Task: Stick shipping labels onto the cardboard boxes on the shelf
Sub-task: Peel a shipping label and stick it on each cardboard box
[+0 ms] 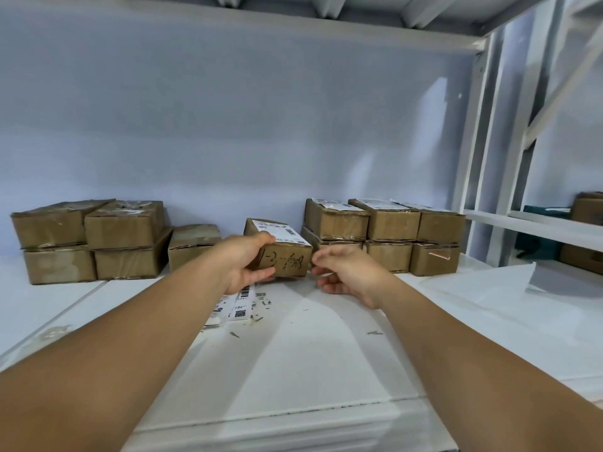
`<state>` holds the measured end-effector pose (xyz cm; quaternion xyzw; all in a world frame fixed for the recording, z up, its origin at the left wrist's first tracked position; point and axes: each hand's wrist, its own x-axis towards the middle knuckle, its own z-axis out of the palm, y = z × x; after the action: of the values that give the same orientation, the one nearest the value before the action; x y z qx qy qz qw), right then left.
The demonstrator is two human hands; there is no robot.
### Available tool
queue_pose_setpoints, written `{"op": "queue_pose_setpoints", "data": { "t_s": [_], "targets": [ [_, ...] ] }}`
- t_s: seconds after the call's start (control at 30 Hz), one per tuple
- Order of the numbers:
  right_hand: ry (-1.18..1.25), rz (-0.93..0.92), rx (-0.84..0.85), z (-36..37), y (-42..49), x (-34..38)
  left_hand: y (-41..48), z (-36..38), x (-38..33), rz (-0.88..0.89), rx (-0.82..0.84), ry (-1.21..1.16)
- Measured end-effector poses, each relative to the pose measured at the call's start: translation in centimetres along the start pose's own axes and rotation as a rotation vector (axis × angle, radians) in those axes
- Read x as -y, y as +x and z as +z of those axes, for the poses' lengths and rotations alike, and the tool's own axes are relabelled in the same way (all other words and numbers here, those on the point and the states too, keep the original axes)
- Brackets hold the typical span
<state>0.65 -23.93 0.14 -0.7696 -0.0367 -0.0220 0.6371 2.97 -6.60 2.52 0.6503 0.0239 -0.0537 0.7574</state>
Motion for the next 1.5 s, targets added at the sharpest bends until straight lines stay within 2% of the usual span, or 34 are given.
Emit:
{"op": "queue_pose_setpoints", "data": {
  "t_s": [0.1, 0.27, 0.47, 0.57, 0.73, 0.8, 0.93, 0.97, 1.03, 1.1, 1.17, 1.23, 1.37, 1.5],
  "targets": [
    [-0.012, 0.002, -0.048, -0.1, 0.2, -0.1, 0.7, 1.3, 0.3, -0.014, -0.047, 0.0],
    [-0.022, -0.006, -0.124, -0.2, 0.7, -0.1, 2.3, 2.8, 1.1, 0.064, -0.136, 0.023],
    [-0.101, -0.011, -0.081, -0.1, 0.5, -0.3, 4.2, 2.2, 2.2, 0.211, -0.255, 0.29],
    [-0.103, -0.011, -0.082, -0.2, 0.6, -0.3, 4.1, 2.2, 2.4, 0.253, -0.239, 0.392],
    [-0.115, -0.009, -0.087, -0.2, 0.6, -0.3, 3.2, 2.9, 2.4, 0.272, -0.16, 0.399],
    [-0.12, -0.005, -0.088, -0.2, 0.6, -0.2, 2.3, 2.8, 1.8, 0.352, -0.227, 0.588],
    [-0.132, -0.01, -0.083, -0.3, 0.6, -0.3, 0.8, 0.6, -0.3, 0.837, -0.468, 1.229],
    [-0.136, -0.01, -0.082, -0.3, 0.5, -0.4, 1.0, -0.5, -0.8, 0.832, -0.53, 1.376],
    [-0.145, -0.008, -0.077, -0.3, 0.5, -0.4, 1.3, -2.7, -1.4, 0.6, -0.594, 1.547],
    [-0.149, -0.005, -0.075, -0.4, 0.4, -0.3, 1.8, -4.5, -1.3, 0.303, -0.595, 1.578],
    [-0.147, -0.002, -0.073, -0.3, 0.3, -0.3, 2.4, -5.4, -0.8, 0.146, -0.585, 1.531],
    [-0.151, -0.001, -0.074, -0.3, 0.3, -0.2, 3.0, -5.8, -0.1, 0.139, -0.602, 1.494],
    [-0.155, -0.001, -0.084, -0.3, 0.4, -0.3, 3.3, -5.9, 0.2, 0.263, -0.628, 1.452],
    [-0.159, -0.001, -0.084, -0.3, 0.3, -0.3, 2.9, -5.9, 0.1, 0.297, -0.633, 1.361]
  ]
}}
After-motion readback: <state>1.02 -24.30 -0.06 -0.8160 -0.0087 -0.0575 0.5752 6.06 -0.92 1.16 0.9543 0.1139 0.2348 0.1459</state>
